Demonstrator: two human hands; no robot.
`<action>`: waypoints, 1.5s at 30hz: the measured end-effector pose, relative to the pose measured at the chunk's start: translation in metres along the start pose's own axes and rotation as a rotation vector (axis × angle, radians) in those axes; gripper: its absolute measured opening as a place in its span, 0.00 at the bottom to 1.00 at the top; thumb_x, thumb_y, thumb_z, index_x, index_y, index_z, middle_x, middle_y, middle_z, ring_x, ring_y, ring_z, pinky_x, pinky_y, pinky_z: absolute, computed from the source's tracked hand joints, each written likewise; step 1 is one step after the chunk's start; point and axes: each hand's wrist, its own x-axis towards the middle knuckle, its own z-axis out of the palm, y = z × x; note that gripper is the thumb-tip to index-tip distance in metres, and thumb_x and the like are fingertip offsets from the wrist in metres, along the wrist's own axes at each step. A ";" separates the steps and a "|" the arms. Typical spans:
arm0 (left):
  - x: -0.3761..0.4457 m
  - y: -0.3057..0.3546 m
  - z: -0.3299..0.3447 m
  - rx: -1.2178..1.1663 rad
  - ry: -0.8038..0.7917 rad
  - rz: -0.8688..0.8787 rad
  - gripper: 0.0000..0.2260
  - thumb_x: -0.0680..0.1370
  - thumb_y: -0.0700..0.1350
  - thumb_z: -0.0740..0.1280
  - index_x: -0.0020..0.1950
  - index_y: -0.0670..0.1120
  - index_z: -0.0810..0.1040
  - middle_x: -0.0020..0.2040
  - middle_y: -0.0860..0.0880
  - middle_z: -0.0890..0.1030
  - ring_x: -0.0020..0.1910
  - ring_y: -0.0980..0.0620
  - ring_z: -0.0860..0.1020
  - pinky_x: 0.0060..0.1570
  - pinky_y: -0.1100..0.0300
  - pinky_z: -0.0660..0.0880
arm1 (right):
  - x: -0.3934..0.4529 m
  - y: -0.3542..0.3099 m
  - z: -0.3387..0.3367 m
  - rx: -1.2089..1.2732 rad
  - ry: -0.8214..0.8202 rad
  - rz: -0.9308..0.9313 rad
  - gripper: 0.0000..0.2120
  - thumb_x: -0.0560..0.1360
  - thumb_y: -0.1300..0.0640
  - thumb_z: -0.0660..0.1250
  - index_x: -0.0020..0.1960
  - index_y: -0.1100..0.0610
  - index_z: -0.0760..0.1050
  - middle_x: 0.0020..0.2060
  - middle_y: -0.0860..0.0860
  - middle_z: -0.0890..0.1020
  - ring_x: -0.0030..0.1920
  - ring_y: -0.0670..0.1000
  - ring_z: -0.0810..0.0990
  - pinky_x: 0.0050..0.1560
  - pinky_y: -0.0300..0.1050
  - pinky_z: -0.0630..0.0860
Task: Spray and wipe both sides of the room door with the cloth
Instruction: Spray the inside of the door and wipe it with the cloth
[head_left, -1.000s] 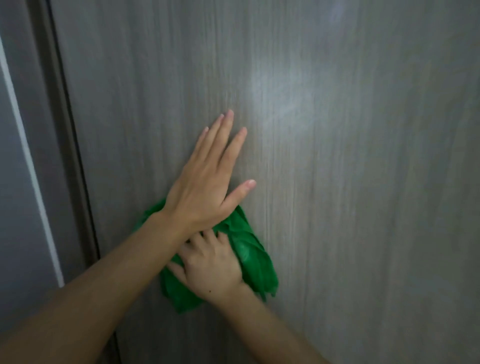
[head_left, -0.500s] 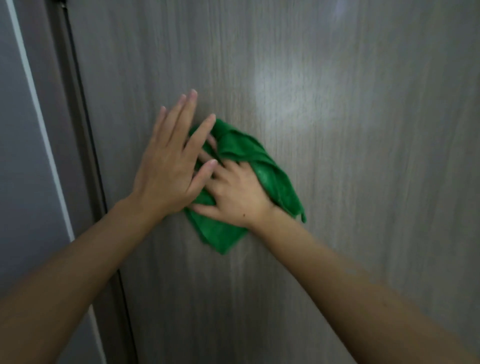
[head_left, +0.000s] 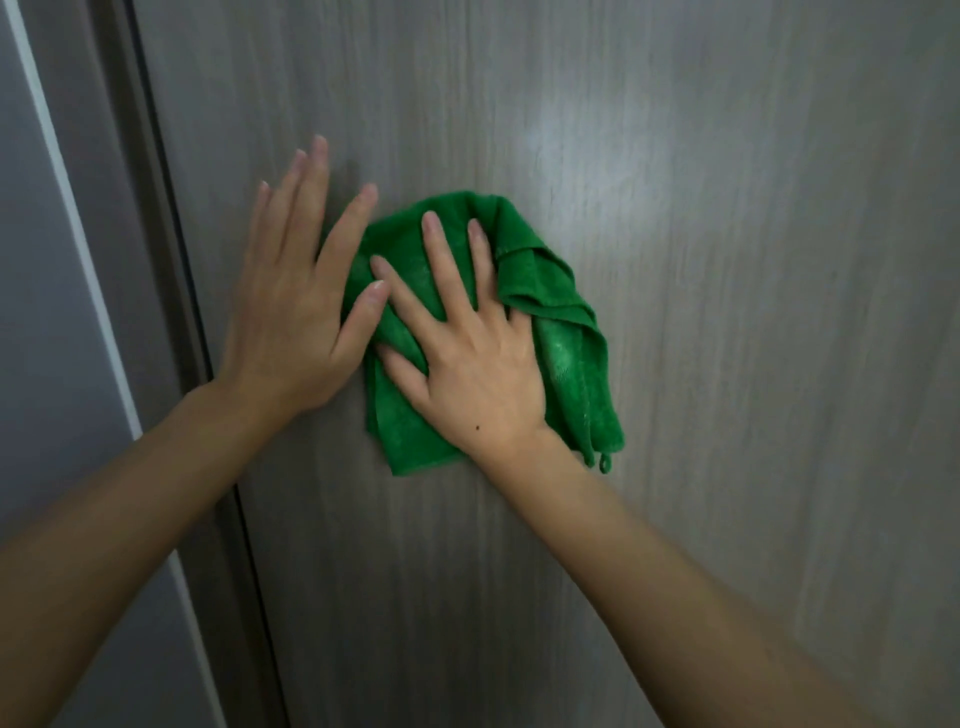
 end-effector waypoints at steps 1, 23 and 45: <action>-0.005 0.000 0.001 -0.002 -0.006 -0.006 0.24 0.83 0.51 0.53 0.75 0.40 0.60 0.75 0.30 0.56 0.75 0.35 0.53 0.76 0.52 0.41 | -0.014 -0.001 0.003 0.004 -0.013 -0.038 0.30 0.77 0.38 0.58 0.76 0.45 0.60 0.77 0.55 0.56 0.76 0.60 0.52 0.67 0.55 0.58; -0.045 -0.003 0.016 0.083 -0.121 -0.006 0.25 0.81 0.50 0.55 0.76 0.41 0.61 0.75 0.31 0.56 0.75 0.34 0.51 0.76 0.51 0.40 | 0.031 0.126 -0.044 -0.161 0.072 -0.057 0.31 0.79 0.34 0.52 0.76 0.48 0.61 0.75 0.58 0.61 0.75 0.63 0.57 0.71 0.55 0.57; -0.047 -0.005 0.017 -0.052 -0.047 -0.032 0.26 0.83 0.53 0.49 0.76 0.39 0.58 0.76 0.34 0.58 0.77 0.44 0.49 0.76 0.51 0.43 | -0.097 -0.014 0.019 0.113 -0.143 -0.178 0.33 0.73 0.40 0.63 0.76 0.43 0.59 0.77 0.53 0.49 0.71 0.57 0.64 0.46 0.48 0.79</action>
